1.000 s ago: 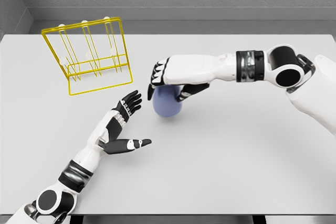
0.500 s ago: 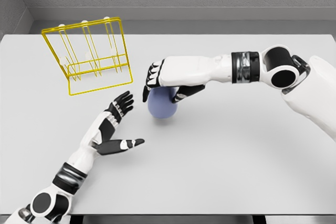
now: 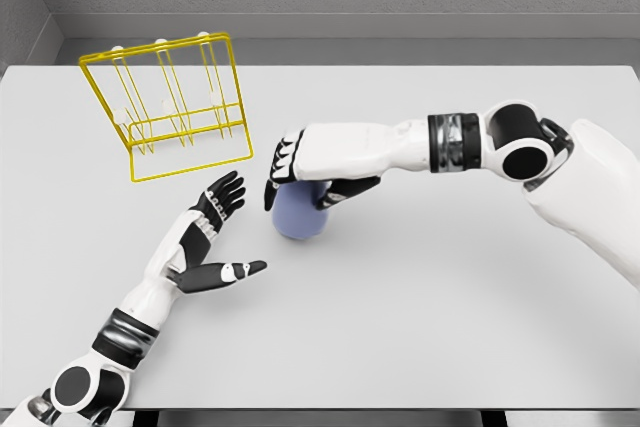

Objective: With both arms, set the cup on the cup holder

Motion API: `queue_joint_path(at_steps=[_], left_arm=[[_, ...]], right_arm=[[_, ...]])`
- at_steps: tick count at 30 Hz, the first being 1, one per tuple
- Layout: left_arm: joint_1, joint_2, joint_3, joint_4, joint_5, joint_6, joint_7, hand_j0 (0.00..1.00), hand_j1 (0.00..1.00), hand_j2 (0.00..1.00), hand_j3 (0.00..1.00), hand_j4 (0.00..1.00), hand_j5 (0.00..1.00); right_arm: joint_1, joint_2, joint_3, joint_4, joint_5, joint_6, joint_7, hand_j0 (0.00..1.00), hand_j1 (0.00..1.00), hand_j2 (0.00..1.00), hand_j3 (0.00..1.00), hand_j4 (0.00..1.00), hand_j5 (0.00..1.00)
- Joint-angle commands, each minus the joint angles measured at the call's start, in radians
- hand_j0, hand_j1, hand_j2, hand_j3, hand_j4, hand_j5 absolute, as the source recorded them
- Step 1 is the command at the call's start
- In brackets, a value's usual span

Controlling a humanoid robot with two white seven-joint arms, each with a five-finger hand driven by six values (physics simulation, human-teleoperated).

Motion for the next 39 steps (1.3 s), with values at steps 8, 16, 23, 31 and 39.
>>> queue_joint_path(at_steps=[8,16,23,31,39], left_arm=[[0.002,-0.001,0.002,-0.001,0.001,0.000,0.001,1.00,1.00,1.00,1.00,1.00,1.00],[0.002,0.001,0.002,-0.001,0.001,-0.001,0.001,1.00,1.00,1.00,1.00,1.00,1.00],[-0.002,0.001,0.003,-0.001,-0.001,-0.003,0.000,1.00,1.00,1.00,1.00,1.00,1.00],[-0.012,-0.003,0.029,0.004,-0.022,0.038,0.000,1.00,1.00,1.00,1.00,1.00,1.00],[-0.009,-0.006,0.028,0.004,-0.024,0.052,0.001,1.00,1.00,1.00,1.00,1.00,1.00]], right_arm=[[-0.005,0.000,0.002,0.005,0.017,0.003,-0.001,0.98,0.98,0.98,0.98,0.98,0.98],[0.000,-0.009,0.000,0.004,0.016,0.003,-0.001,1.00,1.00,1.00,1.00,1.00,1.00],[0.017,-0.026,-0.014,-0.011,0.014,0.003,-0.001,1.00,1.00,1.00,1.00,1.00,1.00],[0.061,-0.032,-0.050,-0.057,0.014,0.003,-0.001,1.00,1.00,1.00,1.00,1.00,1.00],[0.071,-0.178,-0.147,-0.007,-0.057,0.003,-0.001,1.00,1.00,1.00,1.00,1.00,1.00]])
